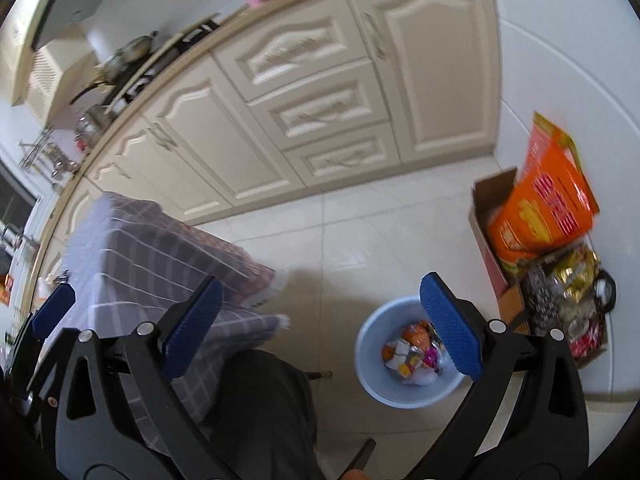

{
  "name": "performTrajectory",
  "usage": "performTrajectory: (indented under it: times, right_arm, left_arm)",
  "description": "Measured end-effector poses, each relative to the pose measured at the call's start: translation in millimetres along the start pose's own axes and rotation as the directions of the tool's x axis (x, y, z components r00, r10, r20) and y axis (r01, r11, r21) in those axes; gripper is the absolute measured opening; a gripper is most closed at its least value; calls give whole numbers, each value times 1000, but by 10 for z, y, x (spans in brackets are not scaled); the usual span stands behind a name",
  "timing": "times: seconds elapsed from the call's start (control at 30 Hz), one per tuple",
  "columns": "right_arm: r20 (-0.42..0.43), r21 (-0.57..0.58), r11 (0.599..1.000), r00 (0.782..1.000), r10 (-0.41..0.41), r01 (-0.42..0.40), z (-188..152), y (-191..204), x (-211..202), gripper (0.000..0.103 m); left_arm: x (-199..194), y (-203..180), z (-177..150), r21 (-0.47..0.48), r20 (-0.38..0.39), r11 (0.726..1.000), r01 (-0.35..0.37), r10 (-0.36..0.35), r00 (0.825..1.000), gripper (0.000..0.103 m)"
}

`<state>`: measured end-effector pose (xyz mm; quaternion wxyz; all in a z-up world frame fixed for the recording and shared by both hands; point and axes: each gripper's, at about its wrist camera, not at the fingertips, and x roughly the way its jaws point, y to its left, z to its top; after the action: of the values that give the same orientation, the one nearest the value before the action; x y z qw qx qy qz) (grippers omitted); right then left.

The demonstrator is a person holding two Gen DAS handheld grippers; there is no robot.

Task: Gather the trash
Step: 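Swing both tools back over the table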

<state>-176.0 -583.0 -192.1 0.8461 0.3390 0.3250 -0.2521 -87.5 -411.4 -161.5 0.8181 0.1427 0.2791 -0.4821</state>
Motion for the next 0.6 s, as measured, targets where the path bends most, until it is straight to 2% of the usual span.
performTrajectory:
  times: [0.37, 0.6]
  right_arm:
    - [36, -163, 977, 988, 147, -139, 143, 1062, -183, 97]
    - [14, -268, 939, 974, 227, -215, 78, 1740, -189, 97]
  left_arm:
    - [-751, 693, 73, -105, 113, 991, -77, 89, 990, 93]
    - [-1181, 1250, -82, -166, 139, 968, -187, 211, 968, 93]
